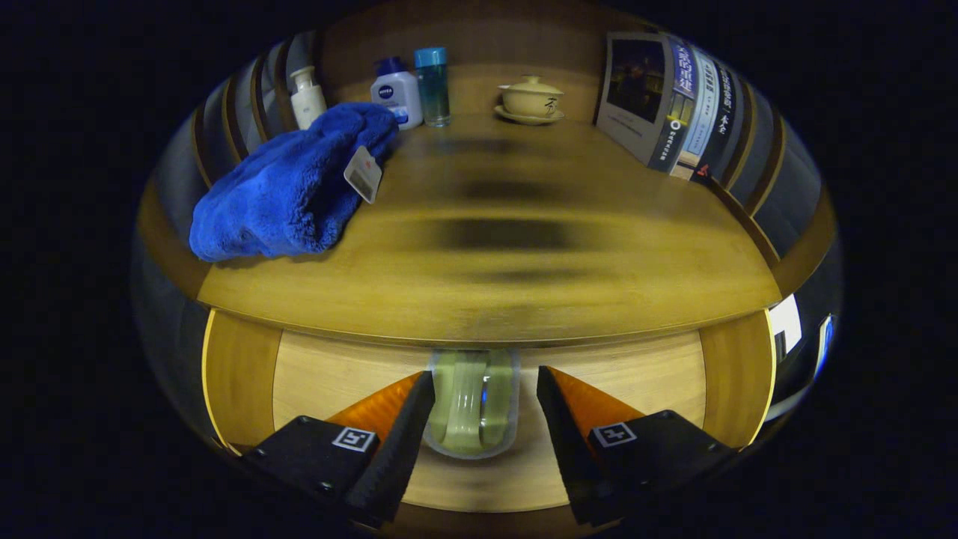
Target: Pull open the drawer, take out the items inside it, and place them on the countertop above the cabinet.
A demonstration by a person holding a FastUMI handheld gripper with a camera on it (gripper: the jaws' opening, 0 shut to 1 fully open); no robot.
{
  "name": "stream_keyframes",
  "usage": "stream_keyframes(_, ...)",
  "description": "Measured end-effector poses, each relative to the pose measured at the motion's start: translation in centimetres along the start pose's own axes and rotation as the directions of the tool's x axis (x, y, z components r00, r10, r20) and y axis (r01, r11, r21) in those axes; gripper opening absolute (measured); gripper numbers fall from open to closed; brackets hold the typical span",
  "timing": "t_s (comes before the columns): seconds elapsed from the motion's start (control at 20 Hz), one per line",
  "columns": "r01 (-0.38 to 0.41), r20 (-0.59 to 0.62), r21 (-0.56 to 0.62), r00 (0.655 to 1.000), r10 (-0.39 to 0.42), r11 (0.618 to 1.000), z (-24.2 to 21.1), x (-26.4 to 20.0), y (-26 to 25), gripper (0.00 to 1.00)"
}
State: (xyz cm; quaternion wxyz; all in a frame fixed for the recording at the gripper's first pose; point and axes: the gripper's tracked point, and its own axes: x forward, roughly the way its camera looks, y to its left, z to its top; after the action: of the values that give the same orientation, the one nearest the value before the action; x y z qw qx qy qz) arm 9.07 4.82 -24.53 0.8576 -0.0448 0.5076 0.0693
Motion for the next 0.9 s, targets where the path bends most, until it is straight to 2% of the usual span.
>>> stream_keyframes(0.25,-0.003,-0.067,0.005,0.998,0.004,1.0,-0.7,1.5,0.2,0.79)
stream_keyframes(0.35,-0.007,-0.085,0.01,0.996,0.008,1.0,-1.0,1.8,0.3,0.69)
stream_keyframes(0.45,-0.03,-0.088,0.024,0.996,0.032,0.999,-0.9,1.9,0.9,0.54)
stream_keyframes(0.55,-0.026,-0.087,0.028,0.996,0.028,0.999,-0.9,1.7,1.0,0.34)
stream_keyframes(0.65,-0.027,-0.096,0.021,0.995,0.029,0.999,-1.3,1.1,0.9,0.23)
stream_keyframes(0.9,-0.046,-0.06,0.032,0.997,0.048,0.998,-1.4,-1.0,1.2,0.23)
